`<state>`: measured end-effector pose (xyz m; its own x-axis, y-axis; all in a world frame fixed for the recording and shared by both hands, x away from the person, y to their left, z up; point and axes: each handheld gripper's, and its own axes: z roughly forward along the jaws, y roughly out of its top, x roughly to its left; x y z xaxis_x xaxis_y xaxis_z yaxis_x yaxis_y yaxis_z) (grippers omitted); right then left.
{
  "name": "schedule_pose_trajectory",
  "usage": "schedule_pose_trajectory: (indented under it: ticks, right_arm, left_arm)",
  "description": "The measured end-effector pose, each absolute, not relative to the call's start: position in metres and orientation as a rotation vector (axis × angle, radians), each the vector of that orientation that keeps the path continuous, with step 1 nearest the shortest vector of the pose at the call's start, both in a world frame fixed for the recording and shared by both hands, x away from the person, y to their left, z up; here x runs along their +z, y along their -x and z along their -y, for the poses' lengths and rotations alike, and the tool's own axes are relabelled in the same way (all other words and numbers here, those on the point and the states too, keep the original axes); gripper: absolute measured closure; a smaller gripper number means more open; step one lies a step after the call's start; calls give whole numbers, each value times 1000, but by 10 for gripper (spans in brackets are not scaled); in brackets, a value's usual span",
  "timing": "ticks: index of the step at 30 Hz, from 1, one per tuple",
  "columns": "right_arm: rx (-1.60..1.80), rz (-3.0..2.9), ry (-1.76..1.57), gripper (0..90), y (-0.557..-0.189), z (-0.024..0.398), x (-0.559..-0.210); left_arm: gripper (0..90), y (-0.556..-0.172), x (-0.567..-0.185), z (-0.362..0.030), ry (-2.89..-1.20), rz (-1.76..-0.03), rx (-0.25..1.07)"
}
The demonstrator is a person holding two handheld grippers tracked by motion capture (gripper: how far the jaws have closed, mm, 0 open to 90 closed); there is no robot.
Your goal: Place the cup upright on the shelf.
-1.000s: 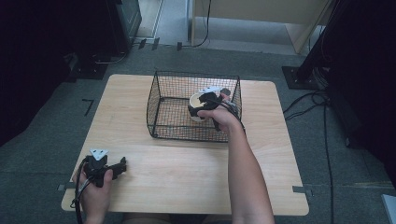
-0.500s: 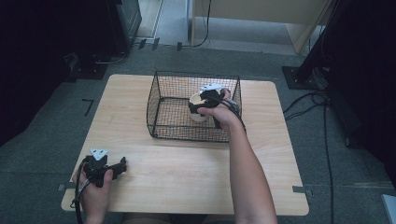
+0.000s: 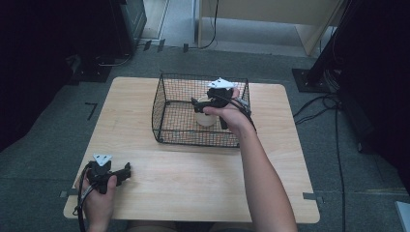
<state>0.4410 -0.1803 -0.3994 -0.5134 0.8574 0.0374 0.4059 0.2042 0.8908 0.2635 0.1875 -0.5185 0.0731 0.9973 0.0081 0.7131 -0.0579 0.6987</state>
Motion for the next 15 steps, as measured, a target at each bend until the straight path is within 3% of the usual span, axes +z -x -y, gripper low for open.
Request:
schedule_pose_trajectory:
  ticks: [15]
  right_arm:
    - [1300,-1963,-1092,0,-397,182,-378]
  left_arm:
    - [64,-264,-519,-187,-1823,-1694,699]
